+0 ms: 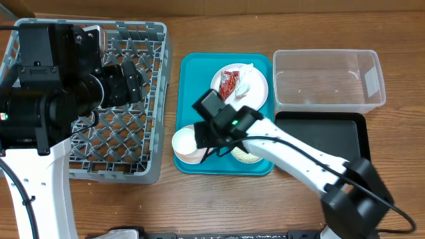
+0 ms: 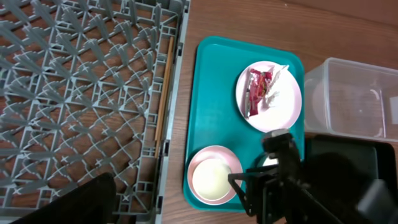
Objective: Sort waste into correct bins and load items into the dishwasher
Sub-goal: 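Grasp the white cup with the right gripper and lift it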
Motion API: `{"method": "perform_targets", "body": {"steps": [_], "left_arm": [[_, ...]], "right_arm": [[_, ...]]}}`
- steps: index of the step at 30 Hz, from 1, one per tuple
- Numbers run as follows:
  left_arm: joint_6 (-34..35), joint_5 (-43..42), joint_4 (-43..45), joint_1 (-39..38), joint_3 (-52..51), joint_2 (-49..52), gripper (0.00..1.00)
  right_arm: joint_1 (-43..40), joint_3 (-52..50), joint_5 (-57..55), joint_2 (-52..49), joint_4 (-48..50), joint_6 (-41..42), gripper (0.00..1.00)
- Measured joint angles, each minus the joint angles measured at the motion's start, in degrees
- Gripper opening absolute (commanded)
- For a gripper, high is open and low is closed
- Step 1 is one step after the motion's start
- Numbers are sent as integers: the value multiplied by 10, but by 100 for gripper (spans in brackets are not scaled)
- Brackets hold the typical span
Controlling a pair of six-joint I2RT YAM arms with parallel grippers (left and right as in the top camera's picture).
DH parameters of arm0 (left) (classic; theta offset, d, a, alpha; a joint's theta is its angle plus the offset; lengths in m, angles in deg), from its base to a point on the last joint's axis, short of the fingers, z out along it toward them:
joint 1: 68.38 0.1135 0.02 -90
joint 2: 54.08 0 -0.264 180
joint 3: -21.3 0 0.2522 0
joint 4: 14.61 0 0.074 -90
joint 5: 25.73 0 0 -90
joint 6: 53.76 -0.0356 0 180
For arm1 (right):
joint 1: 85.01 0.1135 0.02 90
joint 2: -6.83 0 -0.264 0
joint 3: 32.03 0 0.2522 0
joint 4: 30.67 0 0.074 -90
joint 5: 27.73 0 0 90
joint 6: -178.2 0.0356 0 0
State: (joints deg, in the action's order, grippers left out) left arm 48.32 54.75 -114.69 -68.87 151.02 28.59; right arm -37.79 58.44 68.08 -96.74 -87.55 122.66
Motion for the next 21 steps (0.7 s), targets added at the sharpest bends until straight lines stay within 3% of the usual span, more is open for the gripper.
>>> {"method": "perform_targets", "body": {"steps": [2, 6, 7, 9, 14, 17, 19, 21], "left_arm": [[0, 4, -3, 0, 0, 0, 89], [0, 8, -4, 0, 0, 0, 89], [0, 10, -4, 0, 0, 0, 90], [0, 12, -4, 0, 0, 0, 90], [0, 17, -5, 0, 0, 0, 90], [0, 17, -5, 0, 0, 0, 91], [0, 17, -5, 0, 0, 0, 91], [0, 17, -5, 0, 0, 0, 91]], "right_arm": [[5, -1, 1, -10, 2, -2, 25], [6, -2, 2, -11, 14, 0, 23], [6, -2, 2, -11, 12, 0, 24], [6, -2, 1, -11, 9, 0, 44], [7, -2, -2, -11, 6, 0, 41], [7, -2, -2, -11, 6, 0, 34], [7, -2, -2, -15, 9, 1, 19], [7, -2, -3, -21, 9, 0, 12]]}}
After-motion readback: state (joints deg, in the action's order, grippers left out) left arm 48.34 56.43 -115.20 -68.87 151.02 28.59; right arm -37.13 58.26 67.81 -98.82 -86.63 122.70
